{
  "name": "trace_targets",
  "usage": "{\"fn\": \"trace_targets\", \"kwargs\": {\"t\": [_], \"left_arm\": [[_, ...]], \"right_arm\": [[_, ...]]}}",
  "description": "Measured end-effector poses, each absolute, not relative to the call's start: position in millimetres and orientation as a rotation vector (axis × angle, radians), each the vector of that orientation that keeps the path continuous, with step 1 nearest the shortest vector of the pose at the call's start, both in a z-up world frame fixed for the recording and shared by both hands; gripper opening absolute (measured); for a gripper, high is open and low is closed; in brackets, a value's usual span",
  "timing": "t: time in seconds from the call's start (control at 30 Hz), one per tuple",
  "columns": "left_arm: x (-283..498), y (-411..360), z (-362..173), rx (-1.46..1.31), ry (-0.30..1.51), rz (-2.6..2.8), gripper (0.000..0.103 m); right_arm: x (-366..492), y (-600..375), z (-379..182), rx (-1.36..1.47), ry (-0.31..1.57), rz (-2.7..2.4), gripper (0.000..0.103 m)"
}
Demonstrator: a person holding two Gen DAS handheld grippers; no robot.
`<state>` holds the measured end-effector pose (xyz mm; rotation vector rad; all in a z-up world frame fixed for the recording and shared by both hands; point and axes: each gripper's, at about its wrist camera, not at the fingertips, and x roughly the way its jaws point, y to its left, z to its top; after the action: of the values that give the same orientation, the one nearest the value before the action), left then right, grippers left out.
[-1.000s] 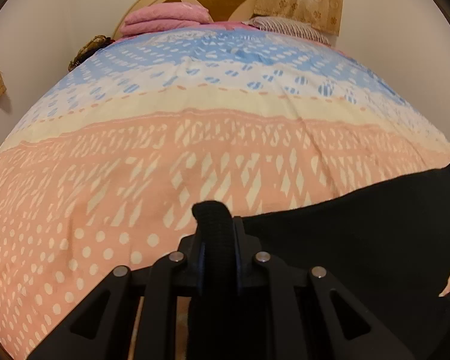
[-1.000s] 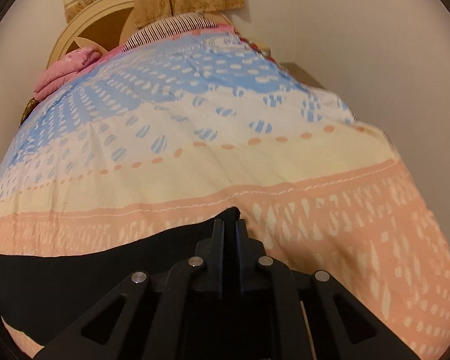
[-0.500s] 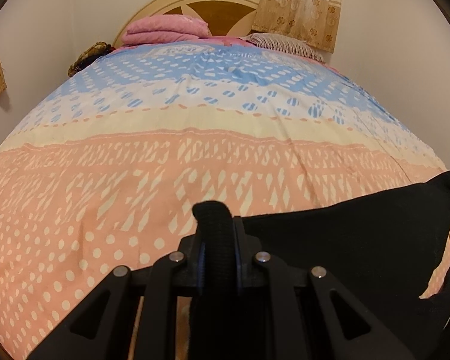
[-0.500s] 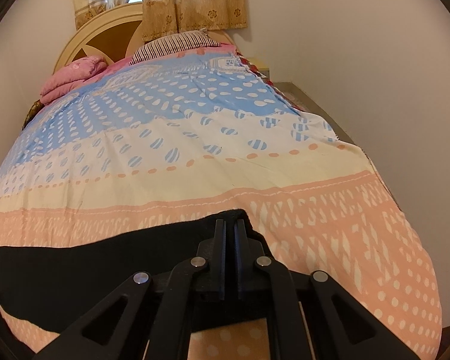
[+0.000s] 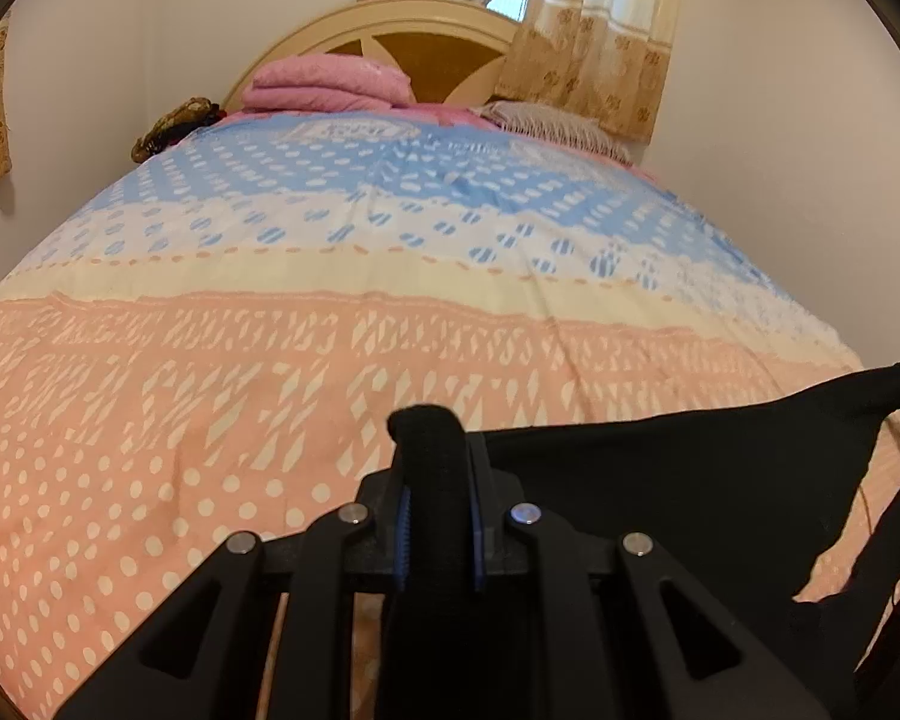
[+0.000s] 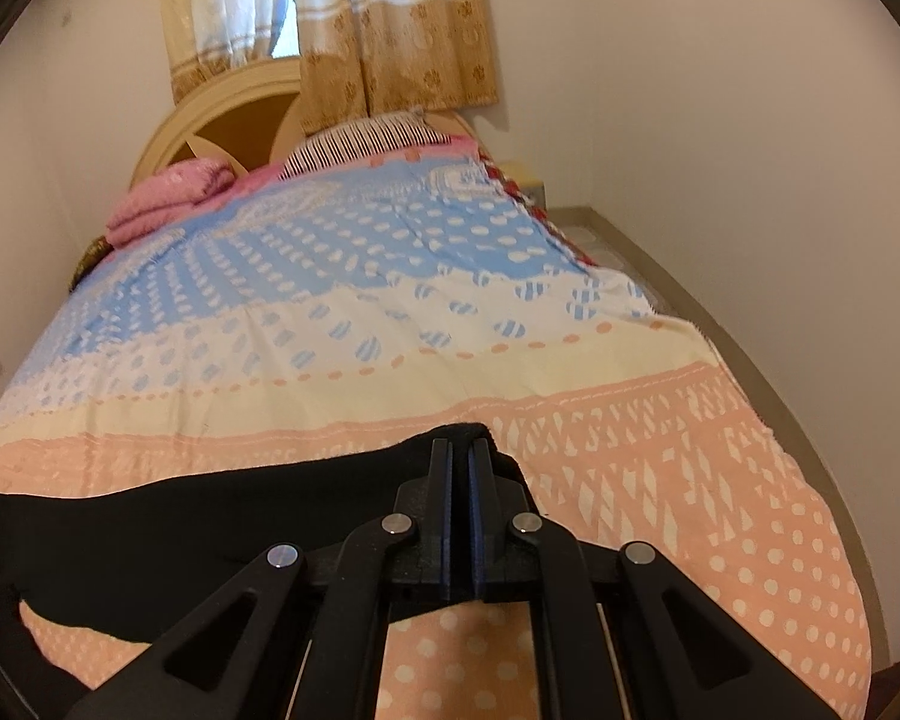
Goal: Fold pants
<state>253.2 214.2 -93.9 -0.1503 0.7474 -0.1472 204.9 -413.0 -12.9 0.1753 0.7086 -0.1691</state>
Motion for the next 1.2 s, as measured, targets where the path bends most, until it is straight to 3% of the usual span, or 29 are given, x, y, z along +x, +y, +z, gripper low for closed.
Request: {"fn": "trace_targets", "kwargs": {"t": [0.6,1.2], "left_arm": [[182,236,-71,-0.239,0.584,-0.257,0.016],[102,251,-97,-0.28,0.532,-0.329,0.016]], "right_arm": [[95,-419,10,0.237,0.524,-0.13,0.004],[9,-447,-44,0.339,0.563,-0.181,0.004]]}}
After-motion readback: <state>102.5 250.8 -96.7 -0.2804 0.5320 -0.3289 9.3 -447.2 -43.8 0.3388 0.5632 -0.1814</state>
